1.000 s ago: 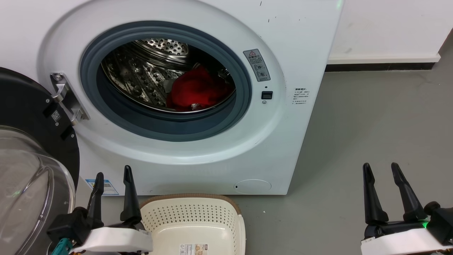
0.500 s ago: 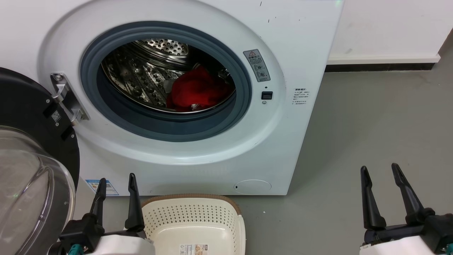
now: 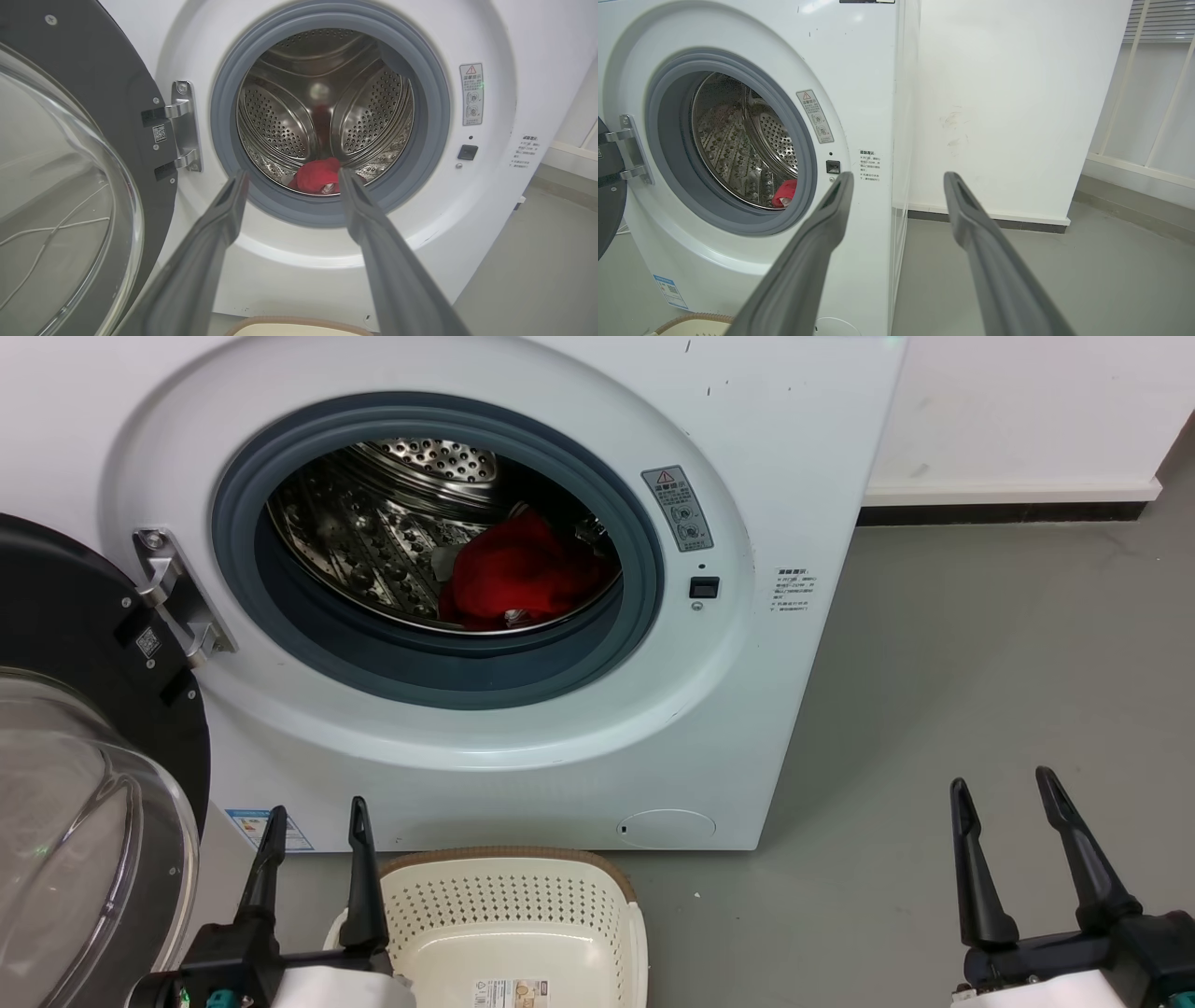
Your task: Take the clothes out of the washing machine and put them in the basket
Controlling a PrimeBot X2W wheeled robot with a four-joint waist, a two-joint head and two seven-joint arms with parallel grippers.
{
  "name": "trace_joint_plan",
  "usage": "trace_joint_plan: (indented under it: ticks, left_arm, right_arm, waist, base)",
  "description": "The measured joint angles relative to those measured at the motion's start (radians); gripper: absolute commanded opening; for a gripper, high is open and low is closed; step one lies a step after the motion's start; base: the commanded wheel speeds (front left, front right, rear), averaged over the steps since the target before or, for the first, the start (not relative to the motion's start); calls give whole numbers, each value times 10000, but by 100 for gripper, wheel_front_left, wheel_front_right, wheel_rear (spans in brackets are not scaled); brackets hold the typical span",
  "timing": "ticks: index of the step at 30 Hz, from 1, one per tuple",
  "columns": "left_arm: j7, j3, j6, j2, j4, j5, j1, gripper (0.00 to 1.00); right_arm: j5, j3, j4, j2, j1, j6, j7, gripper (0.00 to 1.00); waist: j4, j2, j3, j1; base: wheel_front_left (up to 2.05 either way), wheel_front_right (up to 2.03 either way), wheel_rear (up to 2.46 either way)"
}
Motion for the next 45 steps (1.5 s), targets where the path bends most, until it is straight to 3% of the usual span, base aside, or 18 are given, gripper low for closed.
trace_joint_plan:
  ticks: [45]
  left_arm:
    - [-115, 8, 54, 0, 196, 617, 103, 100]
  right_arm:
    - [82, -8, 479, -8, 200, 2, -113, 100]
  waist:
    - [12, 0, 1, 0]
  base:
    - [0, 0, 0]
